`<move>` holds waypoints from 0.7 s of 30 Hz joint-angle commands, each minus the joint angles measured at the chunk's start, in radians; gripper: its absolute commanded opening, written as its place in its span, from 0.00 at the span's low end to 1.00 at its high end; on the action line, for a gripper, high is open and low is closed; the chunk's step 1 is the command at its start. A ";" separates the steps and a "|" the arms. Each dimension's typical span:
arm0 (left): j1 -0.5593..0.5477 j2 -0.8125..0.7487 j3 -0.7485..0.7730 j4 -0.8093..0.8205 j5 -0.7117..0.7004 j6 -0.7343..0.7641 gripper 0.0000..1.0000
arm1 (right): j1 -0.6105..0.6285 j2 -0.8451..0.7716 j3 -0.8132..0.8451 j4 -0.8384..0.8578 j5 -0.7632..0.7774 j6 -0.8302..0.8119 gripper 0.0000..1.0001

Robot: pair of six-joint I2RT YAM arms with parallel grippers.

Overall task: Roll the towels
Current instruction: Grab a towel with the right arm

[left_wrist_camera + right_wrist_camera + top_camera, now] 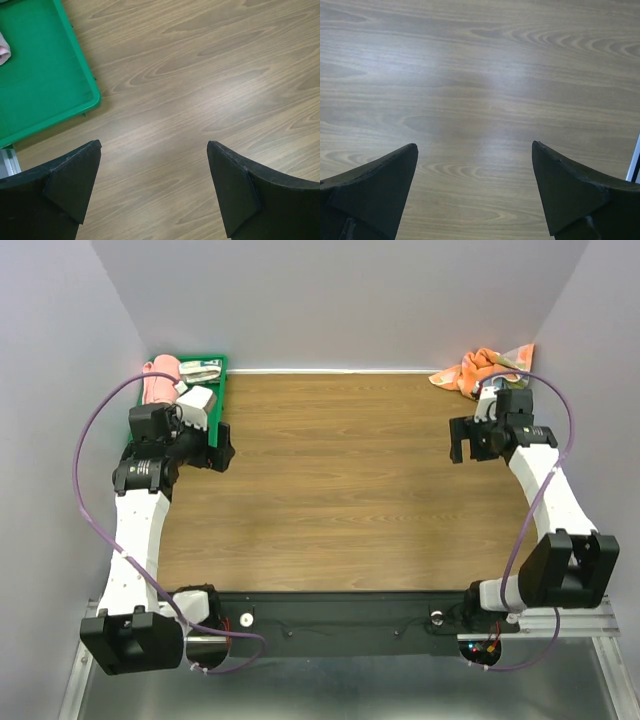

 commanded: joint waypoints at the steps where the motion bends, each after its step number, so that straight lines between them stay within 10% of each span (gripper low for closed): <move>1: -0.007 0.011 0.036 0.037 0.010 -0.007 0.99 | 0.007 0.071 0.106 0.019 0.031 -0.038 1.00; 21: -0.014 0.183 0.164 -0.009 0.018 -0.014 0.99 | -0.034 1.008 1.102 0.095 0.240 -0.118 0.82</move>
